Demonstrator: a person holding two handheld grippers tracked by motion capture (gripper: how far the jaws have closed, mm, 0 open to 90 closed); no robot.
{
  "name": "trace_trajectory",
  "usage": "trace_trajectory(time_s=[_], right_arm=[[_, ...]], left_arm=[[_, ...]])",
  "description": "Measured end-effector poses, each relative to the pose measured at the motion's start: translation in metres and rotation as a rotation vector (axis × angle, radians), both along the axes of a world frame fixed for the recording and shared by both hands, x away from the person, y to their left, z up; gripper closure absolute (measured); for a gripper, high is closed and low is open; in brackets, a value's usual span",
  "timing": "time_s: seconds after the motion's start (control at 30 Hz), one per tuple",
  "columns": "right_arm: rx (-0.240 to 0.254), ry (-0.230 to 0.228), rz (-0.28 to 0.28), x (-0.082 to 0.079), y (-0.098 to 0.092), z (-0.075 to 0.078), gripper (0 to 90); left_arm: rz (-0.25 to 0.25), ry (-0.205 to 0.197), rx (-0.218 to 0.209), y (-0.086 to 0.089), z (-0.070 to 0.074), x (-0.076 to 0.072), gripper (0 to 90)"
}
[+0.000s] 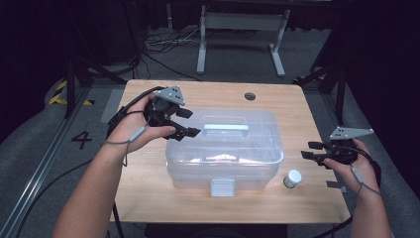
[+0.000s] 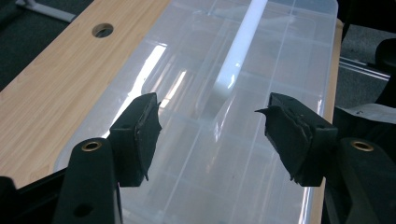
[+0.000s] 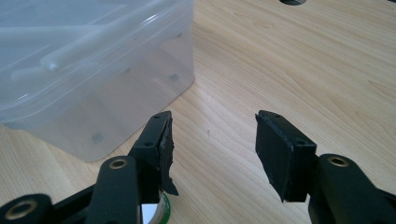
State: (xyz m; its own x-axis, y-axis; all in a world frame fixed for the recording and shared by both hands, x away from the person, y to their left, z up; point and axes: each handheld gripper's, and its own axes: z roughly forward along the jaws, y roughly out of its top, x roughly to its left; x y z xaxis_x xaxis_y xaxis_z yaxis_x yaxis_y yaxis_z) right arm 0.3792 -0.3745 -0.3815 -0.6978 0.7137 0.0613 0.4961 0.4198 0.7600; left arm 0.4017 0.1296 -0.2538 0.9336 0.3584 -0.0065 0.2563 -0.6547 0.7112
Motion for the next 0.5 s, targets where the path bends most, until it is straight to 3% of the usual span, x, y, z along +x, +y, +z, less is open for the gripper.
trace_trajectory(time_s=[0.27,0.5], right_arm=[[0.007,-0.003,0.006,-0.006,0.0,0.001,46.7],[0.013,-0.007,0.002,-0.009,-0.001,0.001,46.5]], left_arm=[[-0.06,0.007,-0.019,-0.021,-0.001,0.001,34.7],[-0.095,0.004,0.01,-0.041,-0.007,0.006,34.4]])
